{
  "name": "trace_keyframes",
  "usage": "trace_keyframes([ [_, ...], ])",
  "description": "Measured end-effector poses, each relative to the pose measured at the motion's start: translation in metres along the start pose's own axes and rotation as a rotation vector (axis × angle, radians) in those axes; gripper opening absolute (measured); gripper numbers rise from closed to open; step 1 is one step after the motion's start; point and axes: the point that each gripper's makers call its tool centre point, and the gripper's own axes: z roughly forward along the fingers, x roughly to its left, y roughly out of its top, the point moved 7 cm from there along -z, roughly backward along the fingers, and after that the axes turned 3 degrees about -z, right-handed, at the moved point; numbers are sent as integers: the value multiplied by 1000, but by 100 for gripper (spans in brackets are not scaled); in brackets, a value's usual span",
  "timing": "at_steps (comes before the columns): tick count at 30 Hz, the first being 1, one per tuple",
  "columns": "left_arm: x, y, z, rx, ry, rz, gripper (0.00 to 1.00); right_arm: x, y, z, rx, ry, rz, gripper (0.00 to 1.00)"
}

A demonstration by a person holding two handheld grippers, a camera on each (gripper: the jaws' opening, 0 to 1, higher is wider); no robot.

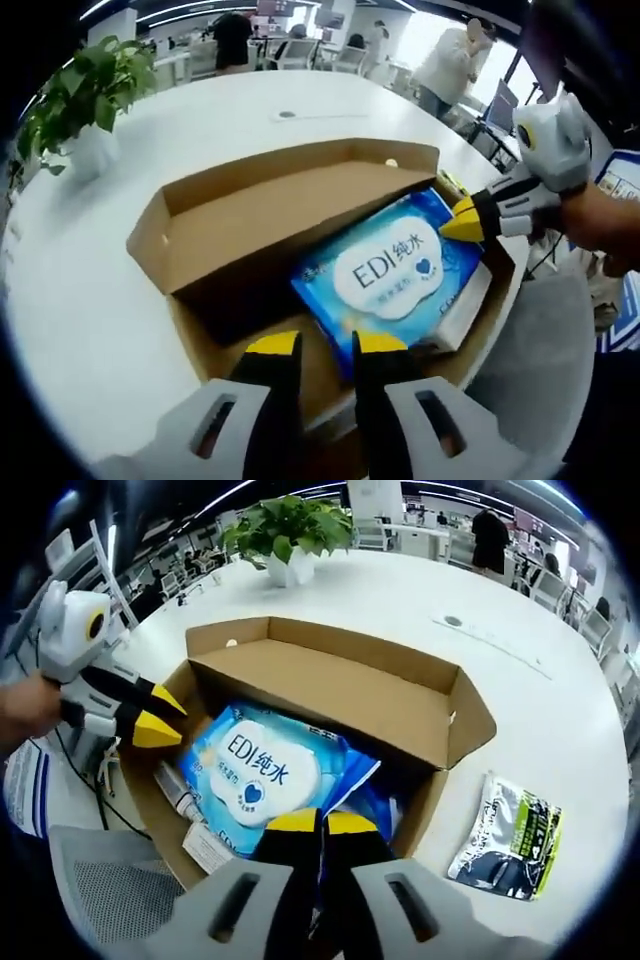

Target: Operate the shoe box by opening the lid, removing the specified soft item, and placing it in the target area until the item is outside and the box remains undamaged.

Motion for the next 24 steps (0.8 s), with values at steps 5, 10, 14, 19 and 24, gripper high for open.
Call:
trace_keyframes([
  [5, 1, 2, 15, 27, -10, -28, 17, -1, -2, 1, -1, 7, 9, 0],
  [10, 1, -2, 27, 47, -50, -107, 17, -3, -4, 3, -1, 11, 12, 0],
  [14, -2, -2, 32, 48, -64, -115, 12, -3, -5, 4, -6, 17, 15, 0],
  [19, -3, 1, 33, 56, -62, -106, 6, -4, -6, 4, -7, 20, 16, 0],
  [24, -5, 1, 35, 72, -54, -80, 2, -3, -6, 3, -18, 29, 19, 0],
])
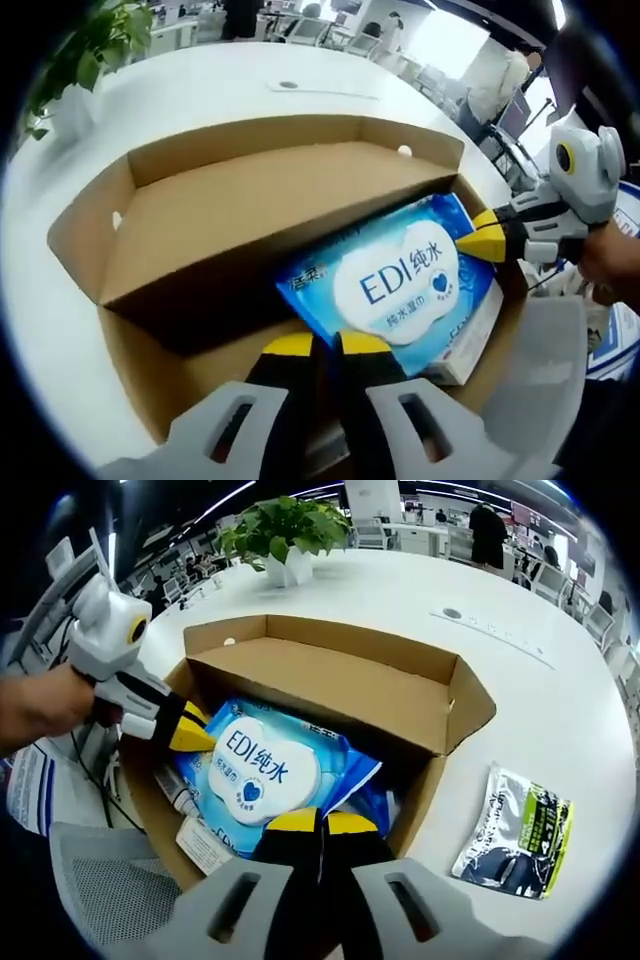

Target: Operate the shoe box by opening the lid, removing the specified soft item, and placing it in the target area until the item is outside and the box remains undamaged.

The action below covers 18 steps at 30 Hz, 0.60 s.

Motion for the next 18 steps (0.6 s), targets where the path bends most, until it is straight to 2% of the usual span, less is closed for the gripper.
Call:
trace_keyframes([
  [10, -3, 0, -10, -25, -2, -36, 0, 3, -2, -4, -6, -1, 17, 0],
  [18, -8, 1, -32, -52, 20, 4, 0, 11, 4, -11, -20, 9, 20, 0],
])
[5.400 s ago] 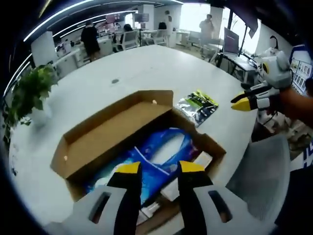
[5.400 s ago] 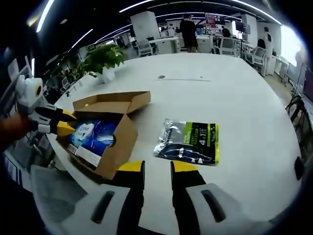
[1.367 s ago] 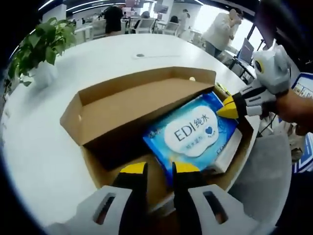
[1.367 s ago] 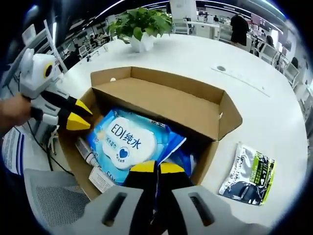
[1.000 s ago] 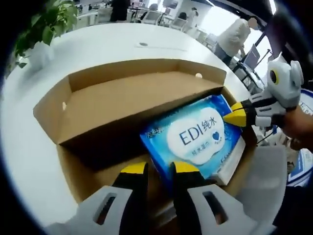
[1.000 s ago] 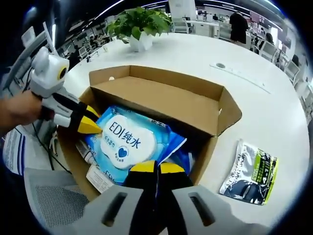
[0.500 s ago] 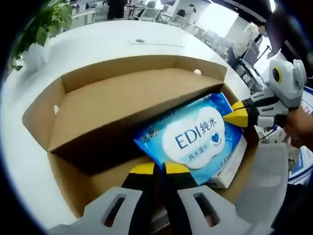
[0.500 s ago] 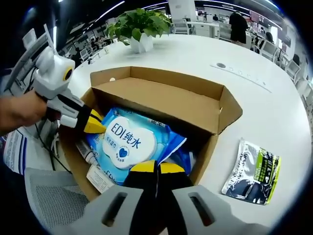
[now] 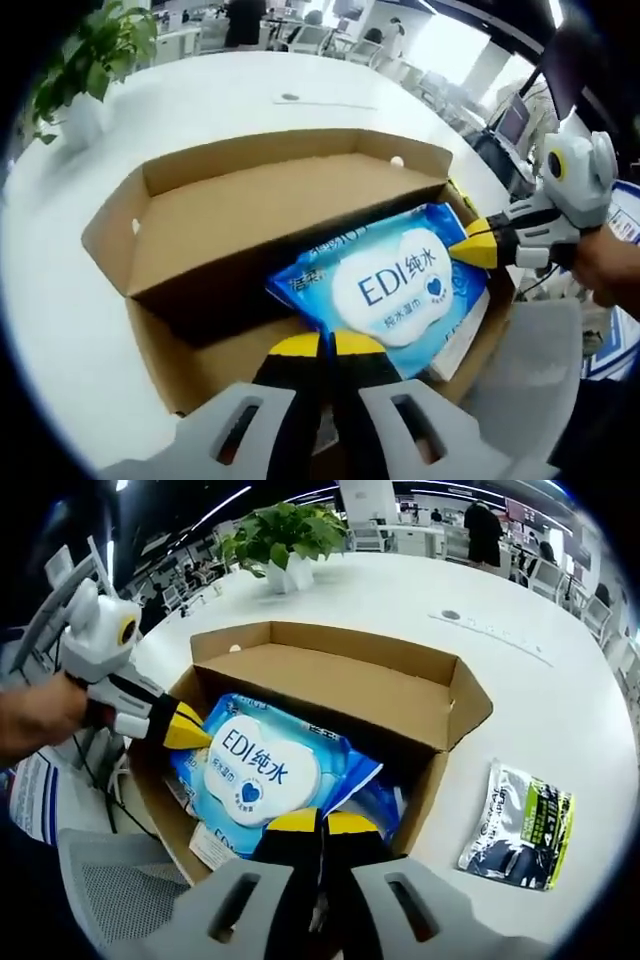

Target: Operate the shoe box by opening the lid, removing the specified soft item, and placing it in the target area until the item is outside and the box remains undamaged.

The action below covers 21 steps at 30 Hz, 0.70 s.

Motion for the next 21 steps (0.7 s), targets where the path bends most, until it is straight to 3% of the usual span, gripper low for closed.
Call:
trace_keyframes([
  [10, -8, 4, -31, -40, 1, 14, 0, 12, 14, -20, -38, 11, -10, 0],
  [21, -20, 7, -53, -69, 12, 60, 0, 19, 16, -35, -63, 8, -21, 0],
])
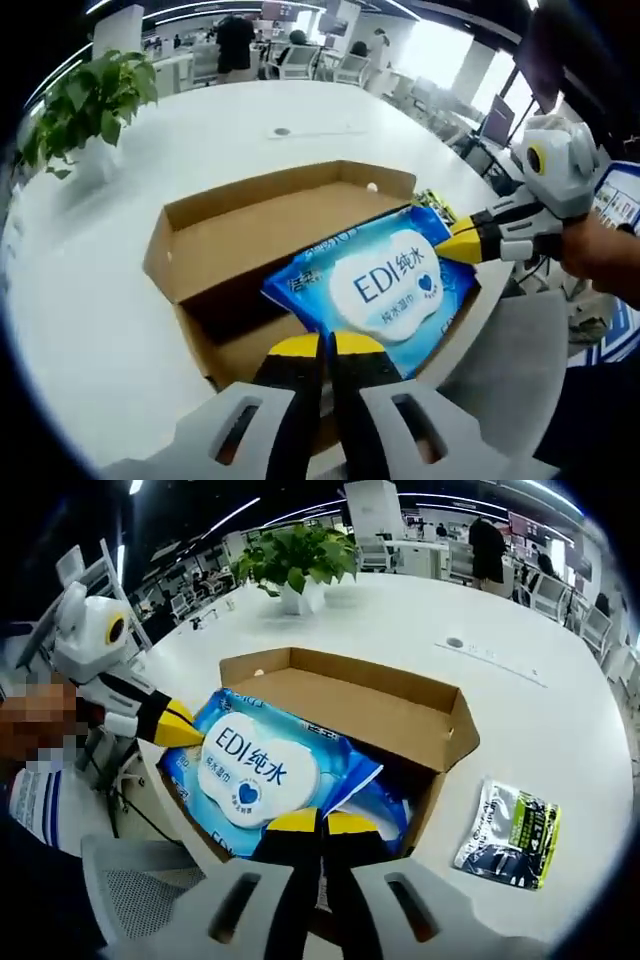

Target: Operate the shoe box by opening the lid, removing the specified soft item, and placing it in the target area until the item is outside and the box remains undamaged.

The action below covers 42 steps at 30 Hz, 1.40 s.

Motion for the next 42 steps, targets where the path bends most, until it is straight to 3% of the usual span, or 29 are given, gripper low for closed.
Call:
trace_keyframes([
  [17, -18, 11, -5, -16, -21, 33, 0, -6, 2, -22, -33, -28, 4, 0],
  [34, -60, 35, 16, -6, -78, 88, 0, -46, -11, -58, -51, -85, 42, 0],
  [42, -89, 46, 38, 12, -113, 135, 0, -72, -24, -77, -57, -122, 72, 0],
])
